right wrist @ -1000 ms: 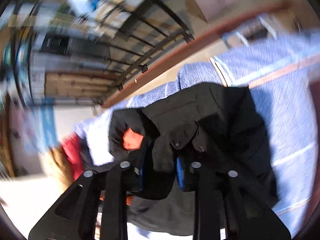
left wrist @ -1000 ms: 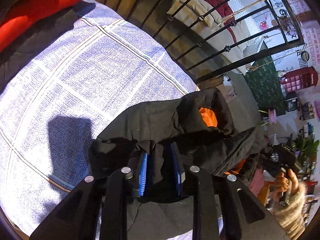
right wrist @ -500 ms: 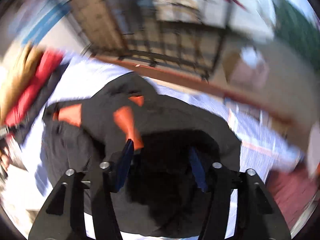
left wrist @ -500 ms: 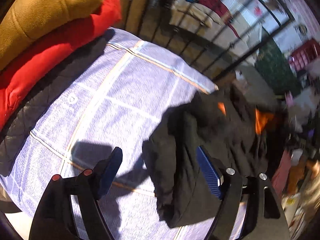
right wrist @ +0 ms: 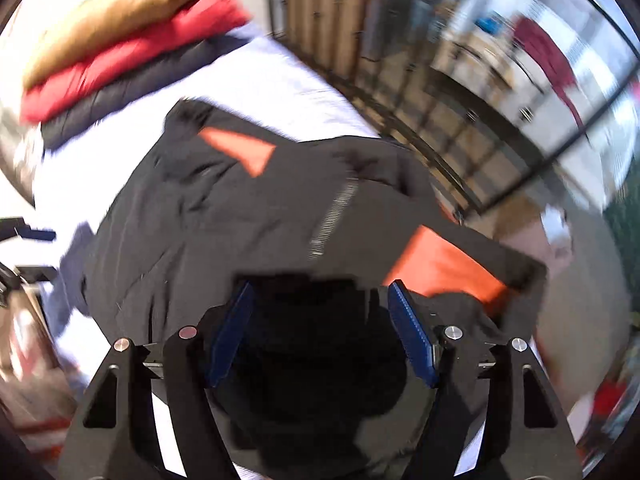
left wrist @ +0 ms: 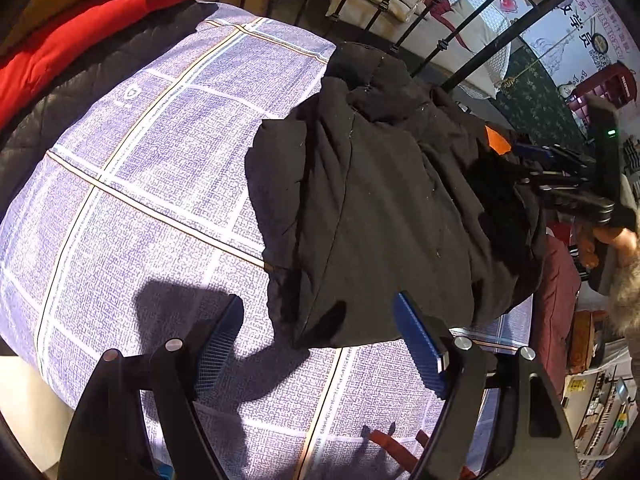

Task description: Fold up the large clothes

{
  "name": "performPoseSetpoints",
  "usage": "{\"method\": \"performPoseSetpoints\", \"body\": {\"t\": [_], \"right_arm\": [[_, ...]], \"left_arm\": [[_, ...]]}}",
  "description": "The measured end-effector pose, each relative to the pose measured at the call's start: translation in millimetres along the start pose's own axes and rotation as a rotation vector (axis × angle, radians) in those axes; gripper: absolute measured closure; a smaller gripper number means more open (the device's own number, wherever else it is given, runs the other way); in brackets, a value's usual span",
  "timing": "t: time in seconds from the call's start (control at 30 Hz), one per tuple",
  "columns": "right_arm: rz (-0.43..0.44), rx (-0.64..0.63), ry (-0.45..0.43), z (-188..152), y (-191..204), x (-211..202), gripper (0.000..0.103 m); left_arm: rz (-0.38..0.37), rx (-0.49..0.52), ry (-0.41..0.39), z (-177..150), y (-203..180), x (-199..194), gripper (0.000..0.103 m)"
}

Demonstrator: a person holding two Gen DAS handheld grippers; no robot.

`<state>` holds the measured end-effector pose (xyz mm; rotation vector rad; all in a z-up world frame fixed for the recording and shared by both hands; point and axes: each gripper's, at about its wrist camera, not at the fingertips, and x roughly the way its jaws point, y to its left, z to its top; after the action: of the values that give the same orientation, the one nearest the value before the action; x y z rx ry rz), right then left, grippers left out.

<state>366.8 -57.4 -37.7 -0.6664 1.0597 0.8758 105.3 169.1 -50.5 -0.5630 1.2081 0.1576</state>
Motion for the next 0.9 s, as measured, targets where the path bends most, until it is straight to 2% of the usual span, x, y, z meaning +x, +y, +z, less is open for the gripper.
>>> {"method": "performPoseSetpoints", "body": {"t": [0.03,0.07,0.1,0.13,0.2,0.33,0.37,0.43,0.47,0.53,0.57,0.6,0.63,0.7,0.77,0.83,0.9], "right_arm": [[-0.038,-0.027,0.017,3,8,7,0.054],[-0.093,-0.053,0.057,3,13,19,0.087],[-0.118,-0.062,0.099,4,15,29,0.094],[-0.135,-0.058,0.105,7,15,34,0.098],[-0.207,-0.023,0.038,23,6,27,0.101],[-0.309,0.135,-0.073,61,-28,12,0.103],[-0.305,0.132,-0.056,69,-32,19,0.103],[-0.231,0.144,0.029,78,-32,42,0.103],[-0.227,0.163,0.032,78,-30,44,0.102],[-0.193,0.245,-0.012,69,-27,32,0.096],[-0.158,0.287,-0.033,61,-27,25,0.076],[-0.129,0.336,-0.059,48,-25,15,0.035],[-0.132,0.371,-0.079,36,-22,8,0.021],[-0.173,0.406,-0.125,3,-11,-11,0.018],[-0.167,0.382,-0.108,-24,1,-18,0.018],[-0.194,0.376,-0.087,-57,15,-24,0.018],[-0.177,0.383,-0.051,-86,25,-21,0.018]], "left_arm": [[0.002,-0.005,-0.001,0,0,-1,0.027],[0.004,-0.012,-0.006,0,1,-3,0.027],[0.007,-0.015,-0.013,1,2,-5,0.027],[0.012,-0.015,-0.021,2,2,-7,0.027],[0.017,-0.009,-0.036,4,0,-11,0.027],[0.008,-0.017,-0.058,5,-8,-14,0.027],[0.008,-0.013,-0.06,6,-13,-12,0.027],[0.005,0.007,-0.06,7,-23,-10,0.027],[0.004,0.025,-0.069,7,-30,-11,0.027],[0.02,0.065,-0.087,6,-41,-11,0.025],[0.048,0.099,-0.097,5,-48,-9,0.023],[0.073,0.13,-0.103,4,-54,-7,0.022],[0.096,0.161,-0.107,3,-60,-4,0.022],[0.133,0.214,-0.107,0,-74,5,0.021],[0.154,0.261,-0.111,-1,-89,14,0.016],[0.156,0.319,-0.113,-1,-106,26,0.016],[0.146,0.377,-0.121,1,-122,36,0.016]]}}
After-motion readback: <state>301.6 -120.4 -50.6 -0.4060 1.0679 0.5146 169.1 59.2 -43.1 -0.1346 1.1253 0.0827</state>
